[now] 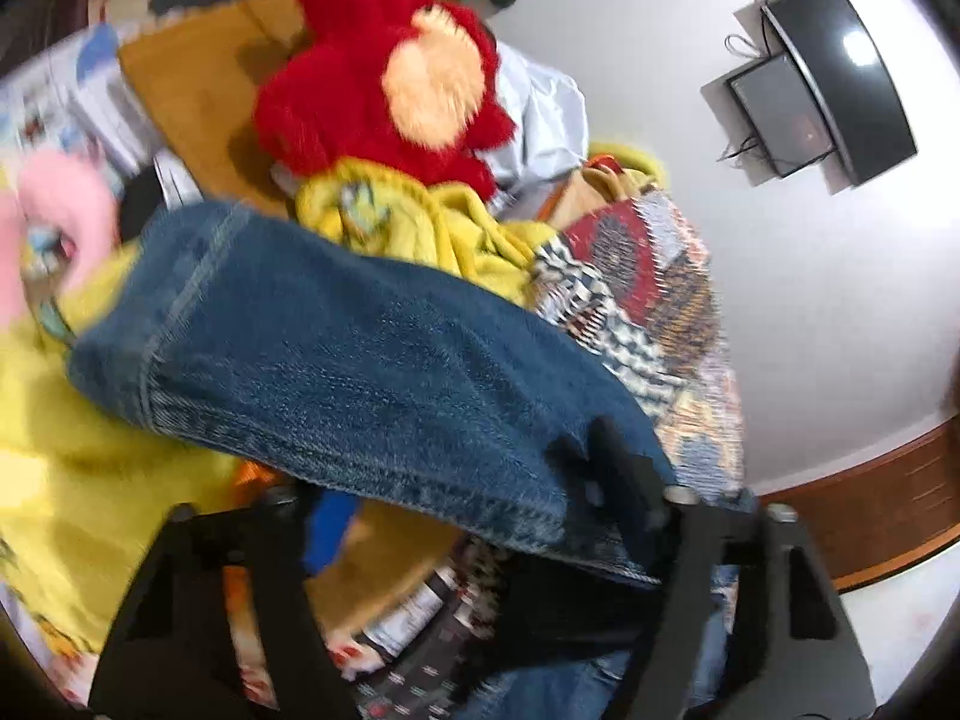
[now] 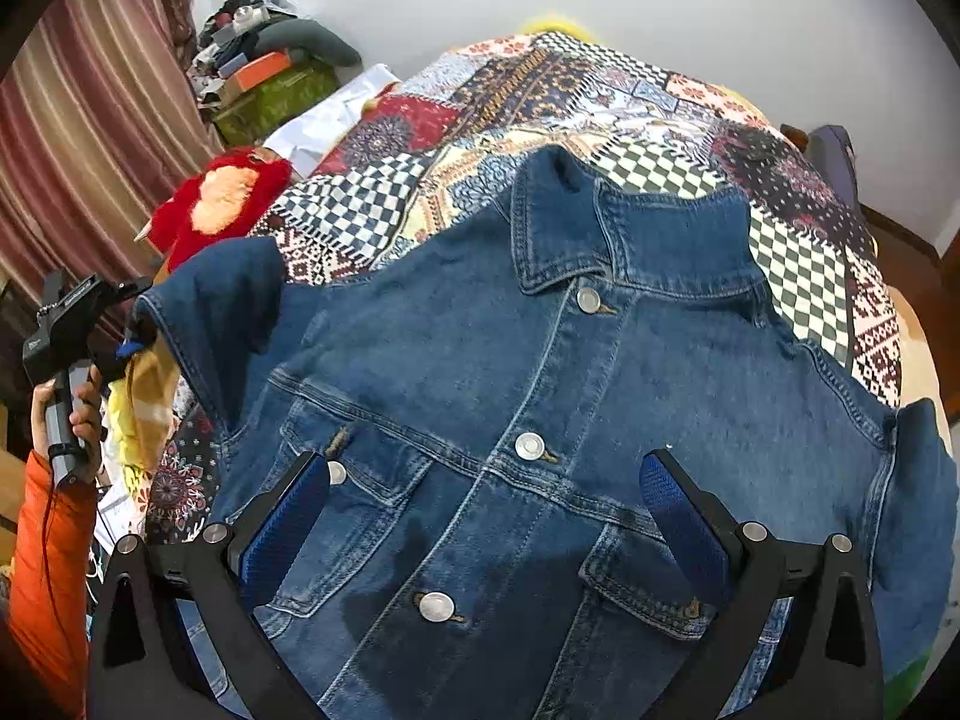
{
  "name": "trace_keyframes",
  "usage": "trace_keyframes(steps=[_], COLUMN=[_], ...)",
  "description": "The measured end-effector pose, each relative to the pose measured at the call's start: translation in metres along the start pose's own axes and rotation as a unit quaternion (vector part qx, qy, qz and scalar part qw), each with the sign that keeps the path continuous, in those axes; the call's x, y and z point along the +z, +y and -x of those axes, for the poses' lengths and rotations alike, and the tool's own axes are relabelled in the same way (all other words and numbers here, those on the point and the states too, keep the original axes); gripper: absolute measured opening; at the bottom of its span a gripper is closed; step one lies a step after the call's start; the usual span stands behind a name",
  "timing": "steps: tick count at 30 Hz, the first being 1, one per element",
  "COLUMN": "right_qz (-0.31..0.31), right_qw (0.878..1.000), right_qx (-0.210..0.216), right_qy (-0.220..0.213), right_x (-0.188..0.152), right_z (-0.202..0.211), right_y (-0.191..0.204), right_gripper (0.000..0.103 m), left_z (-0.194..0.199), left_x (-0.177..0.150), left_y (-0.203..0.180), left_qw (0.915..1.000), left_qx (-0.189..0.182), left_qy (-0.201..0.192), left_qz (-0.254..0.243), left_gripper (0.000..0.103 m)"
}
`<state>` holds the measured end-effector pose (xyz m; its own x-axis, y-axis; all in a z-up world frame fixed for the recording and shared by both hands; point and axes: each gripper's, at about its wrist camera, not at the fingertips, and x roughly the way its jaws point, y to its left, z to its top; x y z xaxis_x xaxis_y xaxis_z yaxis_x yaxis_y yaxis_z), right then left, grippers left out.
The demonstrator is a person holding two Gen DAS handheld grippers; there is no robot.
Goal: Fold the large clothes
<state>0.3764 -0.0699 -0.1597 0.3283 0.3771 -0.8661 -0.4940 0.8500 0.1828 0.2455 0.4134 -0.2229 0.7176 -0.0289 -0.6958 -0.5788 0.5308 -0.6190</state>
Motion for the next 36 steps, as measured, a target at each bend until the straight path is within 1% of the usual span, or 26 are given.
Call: trace_keyframes(steps=[1,3,4,5,6,7,8,11,12,15,16,18,19,20,22,24,25,28,30,31,33,35,36], right_qz=[-0.002,-0.004,-0.003,-0.003,-0.002,-0.002,-0.001,0.008,0.011,0.021,0.021,0.02,0.018,0.017,0.014,0.009,0.006,-0.008,-0.018,-0.022,-0.028,-0.031,-0.032], right_qw=[1.0,1.0,1.0,1.0,1.0,1.0,1.0,1.0,1.0,0.999,0.999,0.998,0.998,0.998,0.998,0.997,0.997,0.996,0.996,0.996,0.997,0.997,0.997], right_qx=[0.001,0.001,0.0,0.001,0.002,0.002,0.003,-0.003,-0.006,-0.015,-0.015,-0.015,-0.015,-0.015,-0.02,-0.024,-0.026,-0.032,-0.033,-0.033,-0.034,-0.041,-0.043], right_qy=[0.001,-0.001,-0.002,-0.004,-0.007,-0.009,-0.012,-0.022,-0.025,-0.038,-0.043,-0.052,-0.057,-0.061,-0.066,-0.071,-0.073,-0.078,-0.078,-0.076,-0.068,-0.064,-0.064], right_x=[0.0,0.0,0.0,0.0,0.0,-0.001,-0.001,-0.003,-0.003,-0.005,-0.006,-0.008,-0.009,-0.01,-0.013,-0.017,-0.019,-0.025,-0.029,-0.031,-0.034,-0.037,-0.038], right_z=[0.0,0.001,0.002,0.004,0.006,0.009,0.011,0.021,0.023,0.035,0.039,0.047,0.051,0.055,0.063,0.07,0.073,0.082,0.086,0.087,0.088,0.088,0.088], right_y=[-0.001,-0.002,-0.002,-0.001,-0.001,-0.001,-0.001,0.0,-0.001,-0.002,-0.004,-0.006,-0.009,-0.011,-0.017,-0.025,-0.028,-0.043,-0.051,-0.056,-0.063,-0.068,-0.07], right_gripper=[0.103,0.103,0.103,0.103,0.103,0.103,0.103,0.103,0.103,0.103,0.103,0.103,0.103,0.103,0.103,0.103,0.103,0.103,0.103,0.103,0.103,0.103,0.103], left_z=[-0.001,0.002,0.004,0.007,0.014,0.017,0.023,0.042,0.049,0.07,0.074,0.079,0.079,0.076,0.067,0.056,0.047,0.026,0.006,-0.01,-0.032,-0.054,-0.064], left_x=[0.001,0.001,0.002,0.0,-0.004,-0.007,-0.012,-0.028,-0.033,-0.051,-0.055,-0.067,-0.074,-0.083,-0.102,-0.12,-0.134,-0.164,-0.187,-0.201,-0.226,-0.249,-0.258], left_y=[-0.002,-0.017,-0.021,-0.032,-0.043,-0.051,-0.065,-0.106,-0.117,-0.163,-0.177,-0.199,-0.211,-0.225,-0.247,-0.263,-0.273,-0.287,-0.291,-0.293,-0.299,-0.296,-0.293], left_qw=[0.9998,0.9972,0.9952,0.9896,0.9821,0.9772,0.9686,0.9488,0.9442,0.9306,0.9273,0.9235,0.9222,0.9205,0.9151,0.9073,0.901,0.8939,0.8886,0.8828,0.8737,0.8626,0.8592], left_qx=[0.013,0.05,0.066,0.097,0.12,0.13,0.14,0.136,0.129,0.087,0.071,0.042,0.024,0.003,-0.022,-0.031,-0.035,-0.052,-0.064,-0.071,-0.065,-0.057,-0.058], left_qy=[-0.004,-0.021,-0.027,-0.044,-0.063,-0.073,-0.089,-0.125,-0.133,-0.156,-0.16,-0.158,-0.151,-0.135,-0.107,-0.088,-0.075,-0.032,0.008,0.046,0.089,0.137,0.162], left_qz=[-0.011,-0.051,-0.067,-0.097,-0.131,-0.152,-0.185,-0.256,-0.272,-0.319,-0.331,-0.347,-0.355,-0.367,-0.388,-0.41,-0.426,-0.444,-0.454,-0.462,-0.474,-0.484,-0.482], left_gripper=[0.047,0.014,0.01,0.007,0.006,0.006,0.005,0.005,0.005,0.005,0.005,0.005,0.005,0.005,0.005,0.005,0.005,0.005,0.005,0.005,0.005,0.005,0.005])
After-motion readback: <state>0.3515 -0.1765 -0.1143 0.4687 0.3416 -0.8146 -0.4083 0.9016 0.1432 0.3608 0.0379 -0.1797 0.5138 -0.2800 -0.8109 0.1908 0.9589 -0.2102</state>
